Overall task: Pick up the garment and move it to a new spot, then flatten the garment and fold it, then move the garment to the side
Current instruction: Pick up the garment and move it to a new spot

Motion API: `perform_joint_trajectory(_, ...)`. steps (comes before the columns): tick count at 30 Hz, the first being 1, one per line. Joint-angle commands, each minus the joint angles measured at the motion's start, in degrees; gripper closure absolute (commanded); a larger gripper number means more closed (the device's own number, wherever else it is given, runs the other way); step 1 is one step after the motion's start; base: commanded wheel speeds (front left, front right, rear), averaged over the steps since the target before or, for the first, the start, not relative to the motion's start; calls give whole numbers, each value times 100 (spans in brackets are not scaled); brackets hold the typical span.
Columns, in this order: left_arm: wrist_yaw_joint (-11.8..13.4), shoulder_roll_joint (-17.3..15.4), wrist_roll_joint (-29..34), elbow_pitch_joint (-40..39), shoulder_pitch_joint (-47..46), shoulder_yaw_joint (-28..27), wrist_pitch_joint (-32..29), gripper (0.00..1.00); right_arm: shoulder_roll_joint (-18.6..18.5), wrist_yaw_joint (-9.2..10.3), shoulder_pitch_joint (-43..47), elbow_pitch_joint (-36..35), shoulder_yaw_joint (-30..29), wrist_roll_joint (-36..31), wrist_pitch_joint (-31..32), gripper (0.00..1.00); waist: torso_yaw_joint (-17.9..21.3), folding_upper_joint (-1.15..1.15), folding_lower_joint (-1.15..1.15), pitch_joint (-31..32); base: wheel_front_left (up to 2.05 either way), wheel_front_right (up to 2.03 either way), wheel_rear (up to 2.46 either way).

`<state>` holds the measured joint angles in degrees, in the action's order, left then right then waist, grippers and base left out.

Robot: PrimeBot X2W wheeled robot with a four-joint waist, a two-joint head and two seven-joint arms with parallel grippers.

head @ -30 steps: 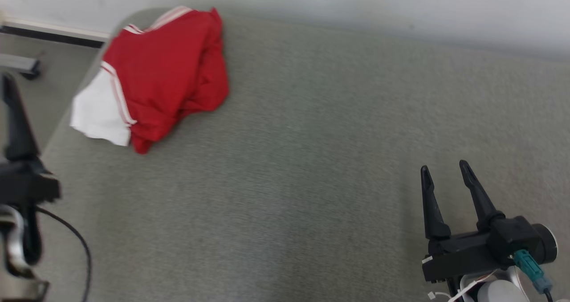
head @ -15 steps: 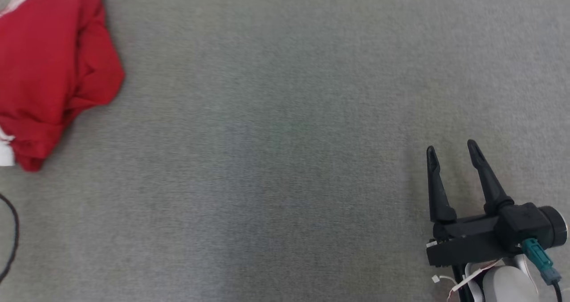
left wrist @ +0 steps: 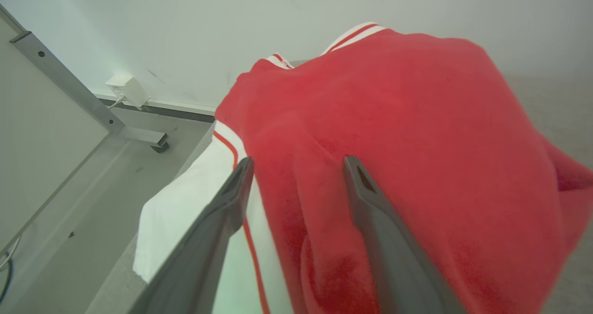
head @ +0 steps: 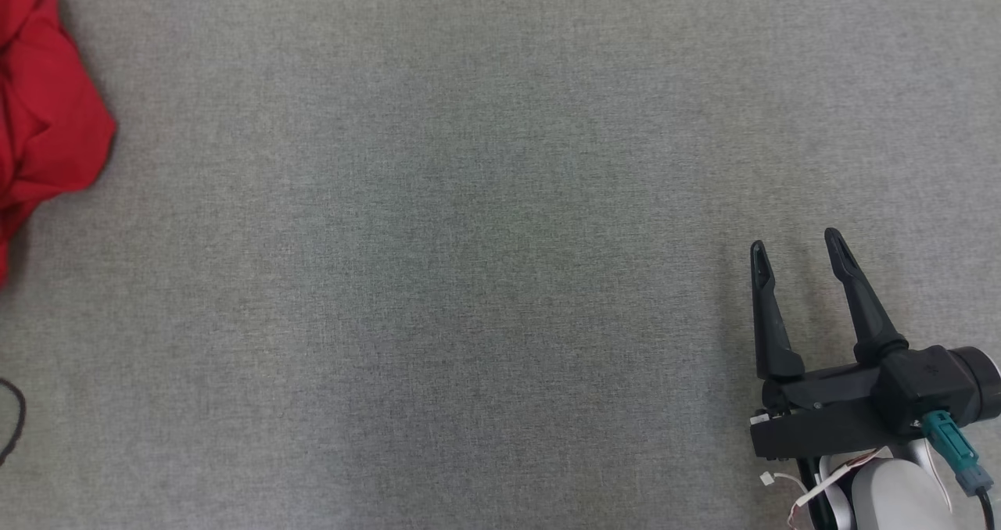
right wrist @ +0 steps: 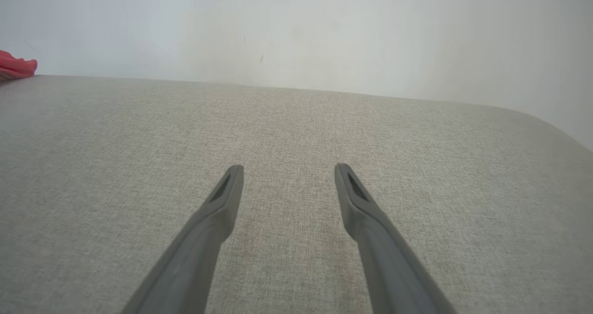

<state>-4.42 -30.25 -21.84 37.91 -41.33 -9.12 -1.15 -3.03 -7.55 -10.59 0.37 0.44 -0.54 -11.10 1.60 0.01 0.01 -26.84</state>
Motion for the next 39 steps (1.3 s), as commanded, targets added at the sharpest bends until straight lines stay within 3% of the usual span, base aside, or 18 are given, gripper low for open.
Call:
perform_joint_trajectory(1,-8,-5,-127,135,-46,-6,-64,0,-13,12,-24,-23,15,-2,9,0,22,-1,-1,21,0,0,0)
perform_joint_trajectory(7,-108,23,-234,692,-96,90,-341,0,-10,12,23,-48,42,-4,35,0,96,-1,-1,98,0,0,0)
perform_joint_trajectory(8,-131,34,-269,775,-100,95,-329,7,-10,12,35,-57,45,-14,33,0,106,-1,-1,117,0,0,0)
perform_joint_trajectory(9,-149,28,-246,831,-96,137,-325,100,-9,12,47,-64,44,-20,39,0,114,-1,-1,134,0,0,0)
perform_joint_trajectory(18,-94,-45,-150,797,-298,122,781,100,0,12,135,31,47,-11,29,0,67,-1,-1,482,0,0,0)
perform_joint_trajectory(25,-97,-260,94,150,-605,275,1378,100,10,12,236,259,107,126,-81,0,49,-1,-1,964,0,0,0)
perform_joint_trajectory(31,-120,-256,262,-893,-992,580,1150,100,14,12,295,497,160,332,-212,0,169,-1,-1,1288,0,0,0)
perform_joint_trajectory(39,-147,51,331,-2183,-1423,1168,451,100,13,12,362,810,284,626,-330,0,487,-1,-1,1576,0,0,0)
